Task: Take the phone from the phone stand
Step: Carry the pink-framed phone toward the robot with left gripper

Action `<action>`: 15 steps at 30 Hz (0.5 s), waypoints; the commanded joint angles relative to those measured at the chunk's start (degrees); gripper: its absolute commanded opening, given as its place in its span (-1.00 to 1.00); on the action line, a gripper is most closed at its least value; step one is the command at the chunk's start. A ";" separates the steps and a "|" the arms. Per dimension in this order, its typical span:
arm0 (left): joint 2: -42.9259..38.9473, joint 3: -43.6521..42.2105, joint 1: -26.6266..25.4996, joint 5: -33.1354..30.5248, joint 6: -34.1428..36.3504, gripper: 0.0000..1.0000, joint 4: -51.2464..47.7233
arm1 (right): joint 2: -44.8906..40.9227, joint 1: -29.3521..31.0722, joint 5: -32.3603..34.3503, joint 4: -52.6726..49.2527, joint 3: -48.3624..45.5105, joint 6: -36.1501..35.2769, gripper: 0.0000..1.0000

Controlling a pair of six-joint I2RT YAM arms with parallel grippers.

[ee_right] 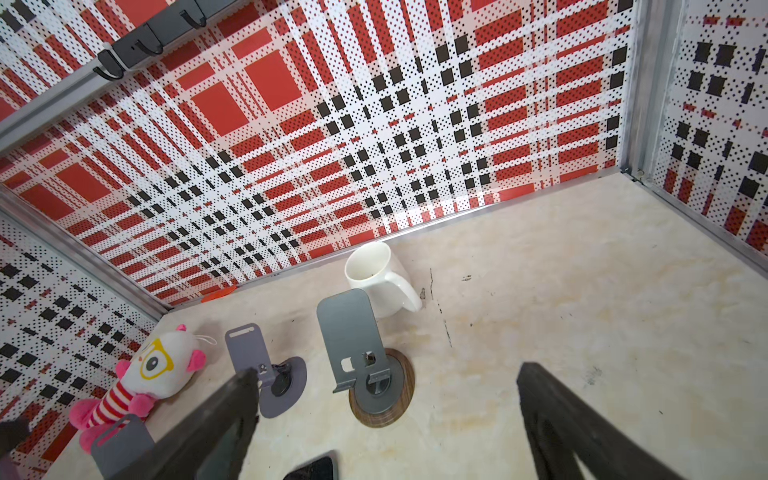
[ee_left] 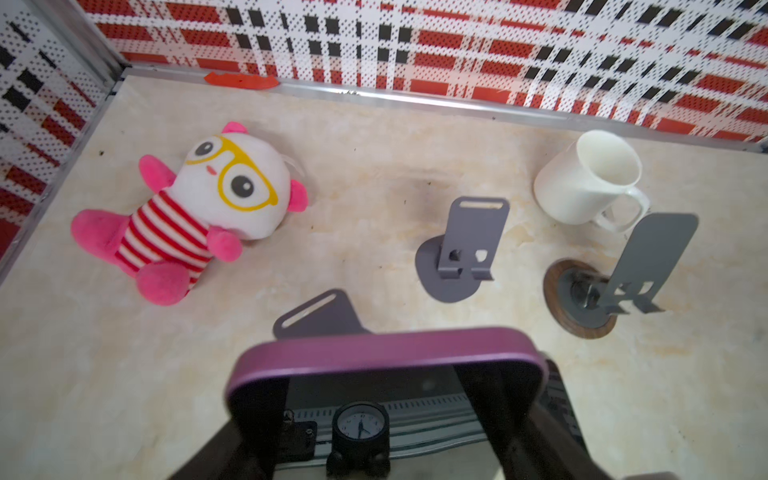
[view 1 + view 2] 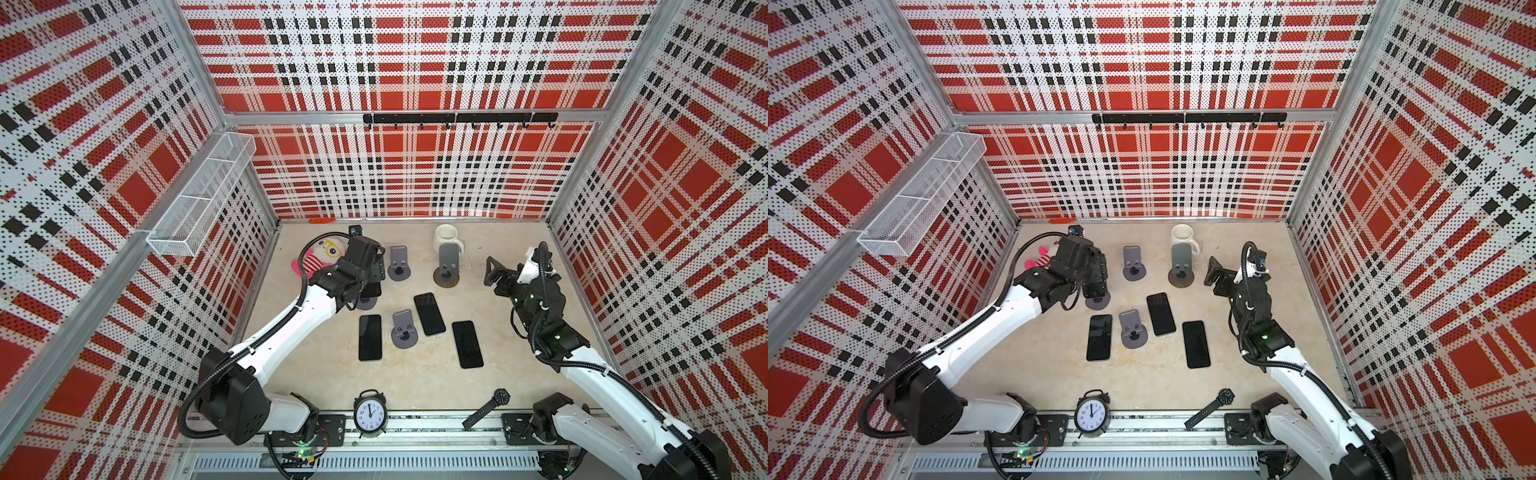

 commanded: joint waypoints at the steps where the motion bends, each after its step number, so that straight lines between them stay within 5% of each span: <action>1: -3.35 -3.35 -0.09 -3.19 -0.88 0.41 -5.32 | -1.43 -0.45 1.45 1.70 0.43 -0.67 1.00; 8: -9.11 -13.64 -0.04 -2.11 -4.62 0.43 -7.88 | -2.81 -0.44 2.70 1.50 0.61 -1.99 1.00; 15: -10.12 -15.07 -0.13 -1.61 -7.25 0.42 -8.19 | -3.63 -0.43 2.79 1.08 1.40 -2.48 1.00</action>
